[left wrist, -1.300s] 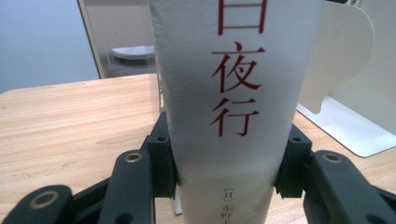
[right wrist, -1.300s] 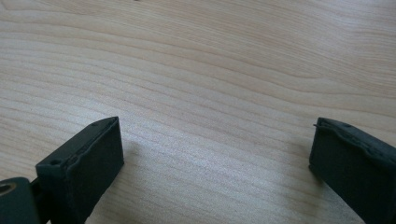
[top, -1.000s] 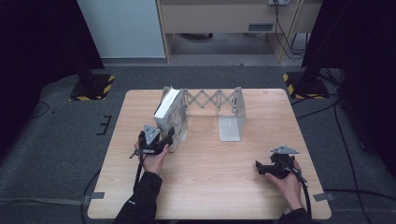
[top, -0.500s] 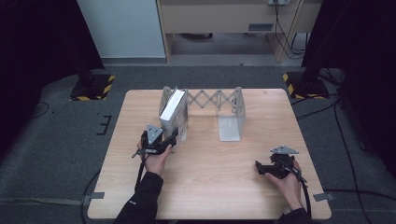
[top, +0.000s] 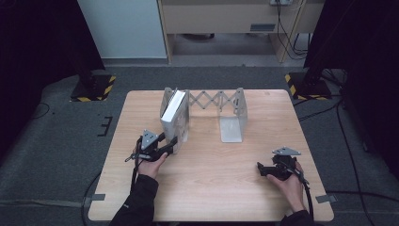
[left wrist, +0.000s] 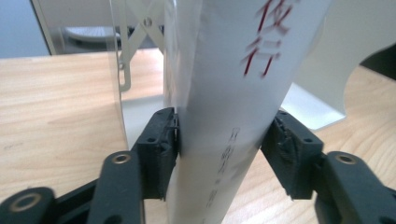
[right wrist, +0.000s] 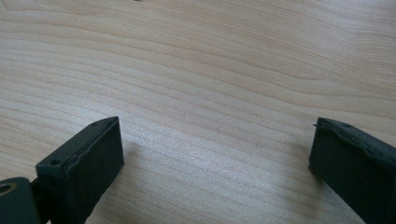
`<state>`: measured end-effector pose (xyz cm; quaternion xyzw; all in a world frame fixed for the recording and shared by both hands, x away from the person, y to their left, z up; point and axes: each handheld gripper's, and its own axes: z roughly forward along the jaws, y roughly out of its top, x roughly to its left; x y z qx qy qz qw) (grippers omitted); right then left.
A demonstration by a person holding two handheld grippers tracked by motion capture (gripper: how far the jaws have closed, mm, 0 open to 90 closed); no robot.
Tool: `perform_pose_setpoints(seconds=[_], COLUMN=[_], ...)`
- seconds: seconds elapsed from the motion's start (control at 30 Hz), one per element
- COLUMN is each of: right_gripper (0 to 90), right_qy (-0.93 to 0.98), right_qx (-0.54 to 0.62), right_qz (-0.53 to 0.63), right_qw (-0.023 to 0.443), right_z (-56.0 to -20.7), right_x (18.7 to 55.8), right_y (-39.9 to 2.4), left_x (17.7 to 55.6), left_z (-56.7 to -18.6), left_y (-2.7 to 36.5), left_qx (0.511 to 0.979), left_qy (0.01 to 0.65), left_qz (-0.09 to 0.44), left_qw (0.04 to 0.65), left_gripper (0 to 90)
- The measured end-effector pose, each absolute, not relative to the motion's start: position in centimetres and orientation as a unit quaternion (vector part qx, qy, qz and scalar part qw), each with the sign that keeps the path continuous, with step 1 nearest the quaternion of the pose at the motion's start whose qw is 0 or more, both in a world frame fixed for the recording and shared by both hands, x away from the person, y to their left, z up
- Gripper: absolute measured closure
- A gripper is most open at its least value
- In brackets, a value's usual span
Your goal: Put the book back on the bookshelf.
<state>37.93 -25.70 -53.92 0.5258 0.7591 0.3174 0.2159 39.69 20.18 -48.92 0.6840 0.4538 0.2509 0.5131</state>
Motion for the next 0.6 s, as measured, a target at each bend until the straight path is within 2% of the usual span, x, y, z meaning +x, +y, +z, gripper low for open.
perform_pose_setpoints(seconds=[0.6], right_gripper=[3.4], right_qy=[0.759], right_qx=[0.525], right_qz=[0.317], right_qw=[0.216], right_z=[-53.9], right_x=[37.9], right_y=[-25.7], left_x=[40.8], left_z=[-48.9], left_y=[18.0], left_qx=[0.685], left_qy=[0.452], left_qz=[0.258], left_qw=[0.510], left_gripper=[44.6])
